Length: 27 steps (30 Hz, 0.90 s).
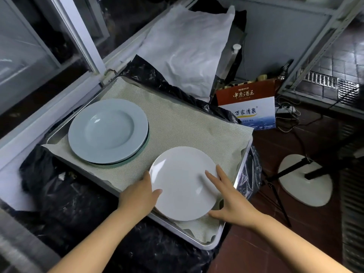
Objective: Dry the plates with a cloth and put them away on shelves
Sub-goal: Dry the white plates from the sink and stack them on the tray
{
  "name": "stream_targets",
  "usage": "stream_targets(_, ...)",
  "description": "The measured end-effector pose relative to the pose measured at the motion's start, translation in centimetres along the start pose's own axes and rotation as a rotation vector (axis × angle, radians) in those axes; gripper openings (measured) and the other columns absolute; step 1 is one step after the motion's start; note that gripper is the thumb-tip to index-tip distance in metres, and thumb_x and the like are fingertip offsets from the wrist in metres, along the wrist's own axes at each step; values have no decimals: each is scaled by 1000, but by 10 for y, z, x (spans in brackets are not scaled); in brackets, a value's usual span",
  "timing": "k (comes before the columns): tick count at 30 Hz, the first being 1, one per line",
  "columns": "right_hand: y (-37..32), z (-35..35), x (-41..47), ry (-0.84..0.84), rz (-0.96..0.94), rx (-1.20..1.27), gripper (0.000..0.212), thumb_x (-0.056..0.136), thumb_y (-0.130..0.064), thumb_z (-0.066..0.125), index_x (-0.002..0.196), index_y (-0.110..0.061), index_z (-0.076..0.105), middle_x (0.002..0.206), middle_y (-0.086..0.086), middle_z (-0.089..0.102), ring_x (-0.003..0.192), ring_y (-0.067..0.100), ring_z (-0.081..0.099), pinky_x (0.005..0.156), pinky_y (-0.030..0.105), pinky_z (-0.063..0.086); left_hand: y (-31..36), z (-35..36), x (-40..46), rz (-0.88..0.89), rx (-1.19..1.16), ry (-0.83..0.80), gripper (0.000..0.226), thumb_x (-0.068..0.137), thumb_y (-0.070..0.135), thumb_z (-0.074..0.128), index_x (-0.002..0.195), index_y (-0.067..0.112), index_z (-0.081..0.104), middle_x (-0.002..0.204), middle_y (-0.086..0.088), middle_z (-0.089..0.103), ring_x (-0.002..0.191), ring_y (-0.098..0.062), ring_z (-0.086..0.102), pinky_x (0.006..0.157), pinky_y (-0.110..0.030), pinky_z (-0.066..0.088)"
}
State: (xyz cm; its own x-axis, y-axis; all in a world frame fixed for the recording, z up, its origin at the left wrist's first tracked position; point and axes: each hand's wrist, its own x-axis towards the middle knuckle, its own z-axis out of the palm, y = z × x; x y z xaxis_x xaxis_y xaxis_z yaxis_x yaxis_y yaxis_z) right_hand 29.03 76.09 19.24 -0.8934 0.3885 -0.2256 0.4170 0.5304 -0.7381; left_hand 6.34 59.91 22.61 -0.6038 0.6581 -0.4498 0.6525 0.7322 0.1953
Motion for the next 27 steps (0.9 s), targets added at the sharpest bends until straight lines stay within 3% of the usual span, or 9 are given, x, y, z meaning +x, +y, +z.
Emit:
stream_targets(4, 1, 1, 1, -15, 7, 7, 110, 74, -38, 79, 150, -51, 0, 158, -11, -28, 144, -2, -21, 116, 23, 17, -1, 5, -3, -11, -57, -8, 72, 97, 48, 45, 152, 15, 14, 143, -4, 50, 125, -26, 53, 96, -39, 47)
stream_targets(10, -3, -1, 0, -19, 44, -22, 111, 74, -33, 80, 153, -43, 3, 160, -6, -24, 142, -1, -15, 111, 18, 17, -1, 3, -4, -20, -19, -37, 74, 96, 54, 42, 153, 15, 13, 150, -9, 39, 129, -28, 48, 100, -42, 45)
stream_targets(12, -6, -2, 0, -24, 57, -45, 111, 74, -33, 80, 153, -43, 3, 160, -4, -23, 144, 3, -14, 116, 24, 19, 3, 3, -7, -40, 85, 1, 77, 98, 55, 37, 153, 11, 9, 154, -11, 32, 130, -29, 47, 97, -41, 45)
stream_targets(17, -17, -6, 0, -16, 31, -195, 107, 76, -40, 78, 155, -35, 6, 163, 8, -13, 150, 21, -15, 122, 44, 10, 7, 10, -25, 33, 215, 225, 66, 100, 51, 31, 152, 13, 15, 150, -7, 36, 130, -26, 42, 98, -36, 43)
stream_targets(22, -43, -5, -10, 1, -57, -225, 99, 81, -48, 74, 154, -35, 10, 163, 4, -8, 150, 23, -11, 122, 39, 4, -10, 8, -55, 160, 148, 326, 64, 100, 46, 37, 151, 9, 28, 157, -13, 29, 142, -30, 31, 115, -43, 26)
stream_targets(27, -80, 16, -1, -53, -191, -269, 93, 81, -67, 57, 155, -33, 12, 163, 0, -3, 150, 16, -10, 122, 36, 2, -49, 5, -95, 88, 98, 359, 71, 98, 56, 28, 155, 14, 17, 161, -8, 18, 149, -24, 14, 122, -40, 9)
